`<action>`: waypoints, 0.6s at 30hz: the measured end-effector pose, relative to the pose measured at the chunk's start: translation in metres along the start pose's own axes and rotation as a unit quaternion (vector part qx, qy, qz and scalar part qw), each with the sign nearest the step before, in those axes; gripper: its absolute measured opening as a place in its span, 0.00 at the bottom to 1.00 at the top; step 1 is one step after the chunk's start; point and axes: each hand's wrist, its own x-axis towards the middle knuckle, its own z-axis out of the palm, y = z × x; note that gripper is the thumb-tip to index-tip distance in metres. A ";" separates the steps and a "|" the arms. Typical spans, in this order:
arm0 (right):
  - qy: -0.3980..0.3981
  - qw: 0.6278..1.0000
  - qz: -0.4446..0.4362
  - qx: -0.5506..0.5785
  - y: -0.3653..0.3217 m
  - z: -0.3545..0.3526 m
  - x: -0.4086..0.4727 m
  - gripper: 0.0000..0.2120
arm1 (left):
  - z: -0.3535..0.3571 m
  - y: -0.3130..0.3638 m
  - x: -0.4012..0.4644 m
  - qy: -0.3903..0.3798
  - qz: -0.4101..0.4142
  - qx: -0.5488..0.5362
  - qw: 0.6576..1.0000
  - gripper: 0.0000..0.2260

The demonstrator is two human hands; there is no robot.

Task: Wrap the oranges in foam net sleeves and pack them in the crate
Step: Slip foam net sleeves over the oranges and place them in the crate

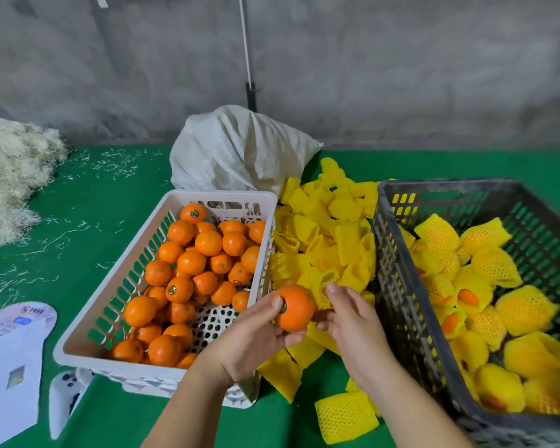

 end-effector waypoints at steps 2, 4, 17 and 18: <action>-0.002 1.000 0.014 -0.012 0.001 -0.004 -0.004 0.11 | 0.000 -0.002 0.000 -0.003 -0.012 0.007 1.000 0.44; -0.024 0.999 0.042 0.015 0.001 -0.005 -0.005 0.12 | 0.000 -0.004 -0.001 0.007 -0.018 0.006 1.000 0.45; 0.019 0.924 -0.138 -0.355 0.012 -0.002 0.000 0.10 | 0.002 -0.010 0.002 0.037 -0.023 0.058 0.997 0.39; 0.031 0.928 -0.147 -0.342 0.011 -0.003 0.000 0.07 | 0.002 -0.012 0.002 0.043 -0.013 0.059 0.997 0.38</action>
